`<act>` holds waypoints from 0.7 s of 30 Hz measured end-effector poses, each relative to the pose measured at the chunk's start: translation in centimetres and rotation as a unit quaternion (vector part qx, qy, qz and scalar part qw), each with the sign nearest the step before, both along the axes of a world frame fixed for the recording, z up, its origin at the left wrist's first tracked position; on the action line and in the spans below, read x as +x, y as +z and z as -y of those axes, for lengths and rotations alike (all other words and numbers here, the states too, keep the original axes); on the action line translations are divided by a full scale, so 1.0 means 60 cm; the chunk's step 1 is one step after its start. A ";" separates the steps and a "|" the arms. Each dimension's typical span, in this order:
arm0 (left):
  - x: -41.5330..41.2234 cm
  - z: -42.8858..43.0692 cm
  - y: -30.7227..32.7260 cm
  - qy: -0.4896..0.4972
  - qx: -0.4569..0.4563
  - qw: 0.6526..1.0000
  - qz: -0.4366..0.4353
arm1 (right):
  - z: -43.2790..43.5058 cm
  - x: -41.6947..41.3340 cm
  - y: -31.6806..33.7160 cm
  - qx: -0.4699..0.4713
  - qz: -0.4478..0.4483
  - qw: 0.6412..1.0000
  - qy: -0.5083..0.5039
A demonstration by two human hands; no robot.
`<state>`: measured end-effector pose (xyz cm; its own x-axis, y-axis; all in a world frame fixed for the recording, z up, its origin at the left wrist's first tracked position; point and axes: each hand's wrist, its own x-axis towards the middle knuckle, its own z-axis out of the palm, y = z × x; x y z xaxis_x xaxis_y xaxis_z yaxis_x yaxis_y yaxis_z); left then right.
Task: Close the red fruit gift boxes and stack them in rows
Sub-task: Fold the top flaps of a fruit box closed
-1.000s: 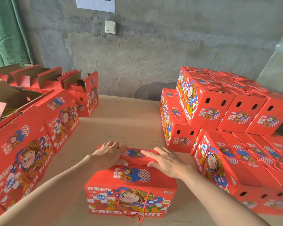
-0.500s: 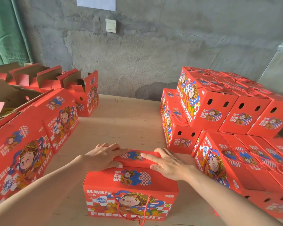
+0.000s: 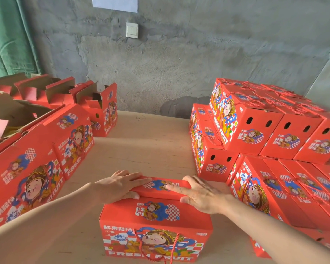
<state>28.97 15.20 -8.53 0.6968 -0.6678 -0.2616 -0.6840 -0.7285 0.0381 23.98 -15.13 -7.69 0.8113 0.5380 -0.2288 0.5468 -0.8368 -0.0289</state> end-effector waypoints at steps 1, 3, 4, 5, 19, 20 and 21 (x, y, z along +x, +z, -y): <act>0.000 -0.001 0.002 -0.002 -0.004 1.000 -0.005 | -0.001 0.000 0.001 -0.002 -0.003 1.000 0.001; -0.003 -0.002 -0.001 0.006 -0.023 1.000 -0.007 | -0.003 -0.003 0.001 -0.005 -0.012 1.000 -0.003; -0.006 -0.002 -0.005 0.014 -0.033 0.999 0.001 | -0.004 -0.005 -0.002 0.001 -0.015 1.000 -0.007; -0.009 -0.001 -0.010 0.021 -0.038 0.999 0.013 | -0.005 -0.008 -0.008 0.010 -0.016 1.000 -0.009; -0.069 0.074 -0.033 0.123 -0.058 0.990 0.046 | -0.020 -0.008 -0.027 0.054 -0.007 0.995 -0.086; -0.092 0.097 -0.037 0.119 -0.073 0.989 0.045 | -0.023 -0.008 -0.025 0.051 -0.005 0.994 -0.093; -0.114 0.121 -0.041 0.119 -0.088 0.988 0.047 | -0.025 -0.008 -0.024 0.050 0.001 0.994 -0.099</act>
